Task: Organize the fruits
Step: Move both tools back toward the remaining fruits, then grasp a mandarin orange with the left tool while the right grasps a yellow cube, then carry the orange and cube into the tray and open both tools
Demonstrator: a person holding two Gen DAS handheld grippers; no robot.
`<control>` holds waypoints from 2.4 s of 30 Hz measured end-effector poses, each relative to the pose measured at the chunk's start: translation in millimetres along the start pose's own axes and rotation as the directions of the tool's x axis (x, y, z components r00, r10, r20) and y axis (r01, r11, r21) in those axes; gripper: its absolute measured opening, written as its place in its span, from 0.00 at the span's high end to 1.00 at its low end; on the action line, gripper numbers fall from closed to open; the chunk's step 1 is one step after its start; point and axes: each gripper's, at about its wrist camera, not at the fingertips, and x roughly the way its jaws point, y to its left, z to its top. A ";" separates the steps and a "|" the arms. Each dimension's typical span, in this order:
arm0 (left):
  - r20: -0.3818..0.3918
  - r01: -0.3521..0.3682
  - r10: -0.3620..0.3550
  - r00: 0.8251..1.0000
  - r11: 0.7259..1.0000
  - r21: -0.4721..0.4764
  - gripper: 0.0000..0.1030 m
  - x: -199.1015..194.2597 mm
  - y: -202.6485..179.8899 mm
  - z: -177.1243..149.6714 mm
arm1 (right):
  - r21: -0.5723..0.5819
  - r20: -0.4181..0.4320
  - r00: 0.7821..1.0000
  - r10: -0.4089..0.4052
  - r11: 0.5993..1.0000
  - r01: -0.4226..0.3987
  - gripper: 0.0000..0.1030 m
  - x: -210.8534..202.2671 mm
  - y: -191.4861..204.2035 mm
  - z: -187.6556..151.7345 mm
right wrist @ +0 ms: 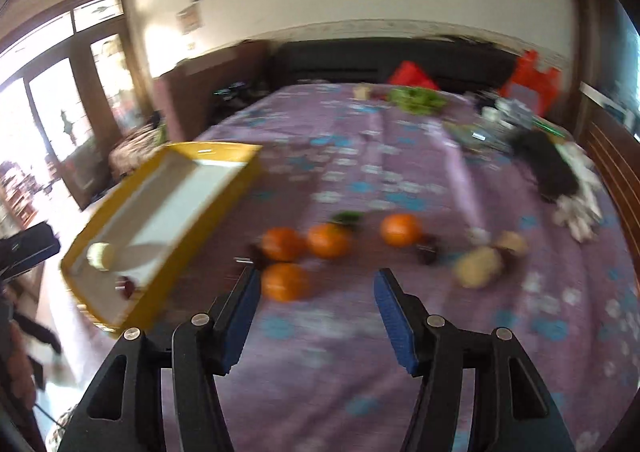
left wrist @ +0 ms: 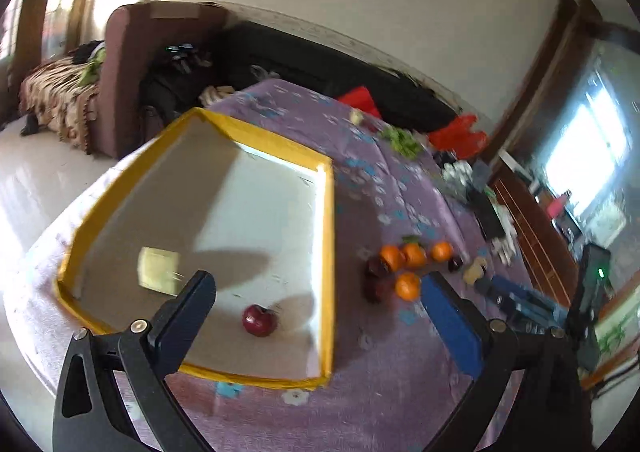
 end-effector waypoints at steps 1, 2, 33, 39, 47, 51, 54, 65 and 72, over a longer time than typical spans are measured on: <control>-0.014 0.004 -0.004 1.000 1.000 0.028 0.01 4.4 -8.9 -2.2 | 0.042 -0.008 1.000 -0.027 0.999 0.027 0.38 -1.4 -23.7 -1.9; -0.024 0.004 -0.003 1.000 0.999 0.050 0.01 8.0 -15.4 -4.0 | 0.079 -0.012 0.999 -0.042 0.996 0.043 0.38 -3.2 -42.6 -3.2; -0.246 0.134 -0.051 0.968 0.934 0.332 0.45 127.7 -122.2 -23.2 | 0.268 -0.046 0.986 -0.159 0.949 0.165 0.38 59.2 -112.8 8.3; -0.295 0.129 -0.022 0.955 0.928 0.350 0.47 163.0 -127.7 -27.6 | 0.295 -0.033 0.990 -0.139 0.945 0.142 0.38 57.3 -116.2 5.4; -0.311 0.115 -0.004 0.950 0.934 0.339 0.67 172.2 -125.9 -34.8 | 0.303 -0.039 0.990 -0.137 0.942 0.142 0.38 56.3 -117.1 2.5; -0.335 0.127 -0.023 0.942 0.948 0.291 0.56 179.3 -121.3 -31.1 | 0.265 -0.041 0.986 -0.161 0.950 0.166 0.32 59.7 -110.4 4.2; -0.322 0.117 -0.011 0.947 0.943 0.311 0.57 181.6 -125.3 -33.1 | 0.247 -0.047 0.984 -0.173 0.952 0.179 0.30 61.4 -108.2 2.9; -0.250 0.092 -0.023 0.968 0.959 0.267 0.67 149.6 -122.2 -26.2 | 0.221 -0.012 0.977 -0.211 0.953 0.209 0.59 51.7 -107.8 3.1; -0.150 0.068 -0.037 0.988 0.976 0.208 0.67 96.4 -97.1 -6.4 | 0.235 0.112 0.992 -0.064 0.971 0.036 0.59 34.1 -97.3 10.6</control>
